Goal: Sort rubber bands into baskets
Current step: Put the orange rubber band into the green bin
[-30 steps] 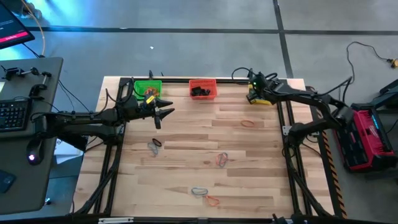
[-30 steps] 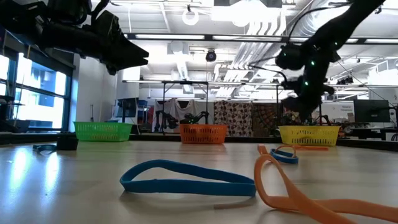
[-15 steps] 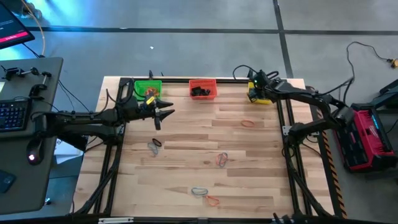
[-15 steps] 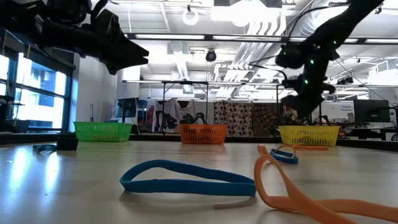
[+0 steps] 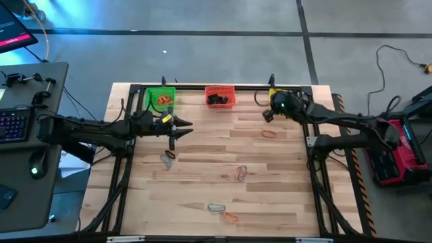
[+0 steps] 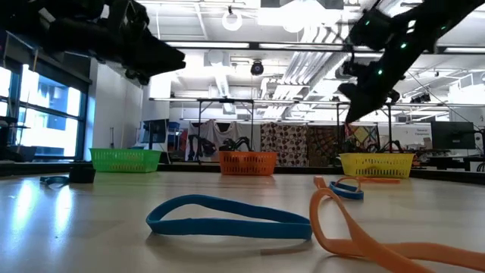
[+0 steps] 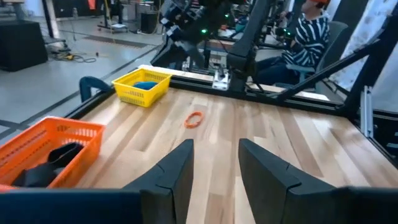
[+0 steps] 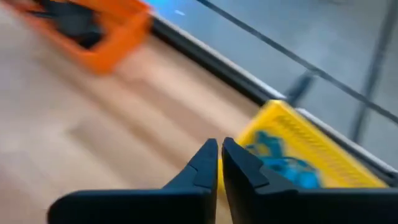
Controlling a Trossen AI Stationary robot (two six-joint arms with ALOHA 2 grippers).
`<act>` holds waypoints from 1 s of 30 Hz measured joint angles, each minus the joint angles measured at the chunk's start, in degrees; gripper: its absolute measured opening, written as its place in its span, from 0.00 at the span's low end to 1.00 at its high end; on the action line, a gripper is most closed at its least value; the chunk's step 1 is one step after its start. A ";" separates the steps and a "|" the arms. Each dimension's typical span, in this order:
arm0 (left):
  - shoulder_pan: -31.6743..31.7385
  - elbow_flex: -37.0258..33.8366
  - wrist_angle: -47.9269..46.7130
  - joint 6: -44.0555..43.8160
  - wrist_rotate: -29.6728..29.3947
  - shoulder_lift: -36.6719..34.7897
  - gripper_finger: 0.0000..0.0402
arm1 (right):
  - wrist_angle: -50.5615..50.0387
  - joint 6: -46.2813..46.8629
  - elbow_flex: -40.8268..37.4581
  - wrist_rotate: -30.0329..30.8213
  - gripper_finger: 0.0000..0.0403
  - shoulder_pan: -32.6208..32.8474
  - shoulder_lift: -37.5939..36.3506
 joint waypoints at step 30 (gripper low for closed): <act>-7.34 6.63 9.19 2.80 -0.44 18.06 0.07 | -11.77 17.26 -2.19 0.33 0.29 28.59 11.77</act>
